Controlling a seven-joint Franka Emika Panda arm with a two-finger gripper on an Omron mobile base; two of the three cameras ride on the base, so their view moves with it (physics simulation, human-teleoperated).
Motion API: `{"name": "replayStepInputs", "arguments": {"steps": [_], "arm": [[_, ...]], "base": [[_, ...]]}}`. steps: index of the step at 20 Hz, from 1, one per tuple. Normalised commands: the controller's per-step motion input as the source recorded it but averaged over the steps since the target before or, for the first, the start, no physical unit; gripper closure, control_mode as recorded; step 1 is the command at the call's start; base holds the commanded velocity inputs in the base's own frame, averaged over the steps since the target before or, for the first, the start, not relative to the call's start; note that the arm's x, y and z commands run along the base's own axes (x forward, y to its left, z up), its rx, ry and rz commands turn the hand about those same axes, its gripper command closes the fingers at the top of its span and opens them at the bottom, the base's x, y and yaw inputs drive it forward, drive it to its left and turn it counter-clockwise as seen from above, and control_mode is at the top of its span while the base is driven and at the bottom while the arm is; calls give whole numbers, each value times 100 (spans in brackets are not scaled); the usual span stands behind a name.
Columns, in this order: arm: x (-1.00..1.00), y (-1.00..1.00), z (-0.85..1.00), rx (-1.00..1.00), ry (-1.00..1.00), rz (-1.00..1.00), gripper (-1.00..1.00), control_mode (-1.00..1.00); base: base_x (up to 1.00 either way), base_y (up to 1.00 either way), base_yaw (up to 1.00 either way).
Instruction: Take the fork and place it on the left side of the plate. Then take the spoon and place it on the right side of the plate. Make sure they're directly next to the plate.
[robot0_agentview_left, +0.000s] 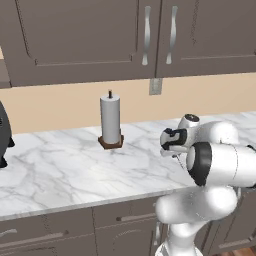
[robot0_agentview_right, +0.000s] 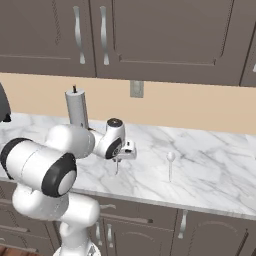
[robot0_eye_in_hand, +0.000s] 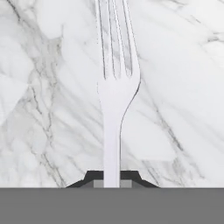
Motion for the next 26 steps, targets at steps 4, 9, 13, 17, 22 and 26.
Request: {"name": "replayStepInputs", "arguments": {"steps": [4,9,13,17,22,26], "arm": [[-28,-7,82,0,-27,5,100,-100],[-18,-1,91,0,-23,2,100,-100],[-29,0,84,0,-17,1,100,-100],[-37,0,88,0,-10,0,100,-100],[-49,-3,72,0,-6,0,100,-100],[-39,-3,57,0,-4,0,100,-100]], "base": [[0,0,0],[0,0,0],[0,0,0],[0,0,0],[0,0,0],[0,0,0]]}}
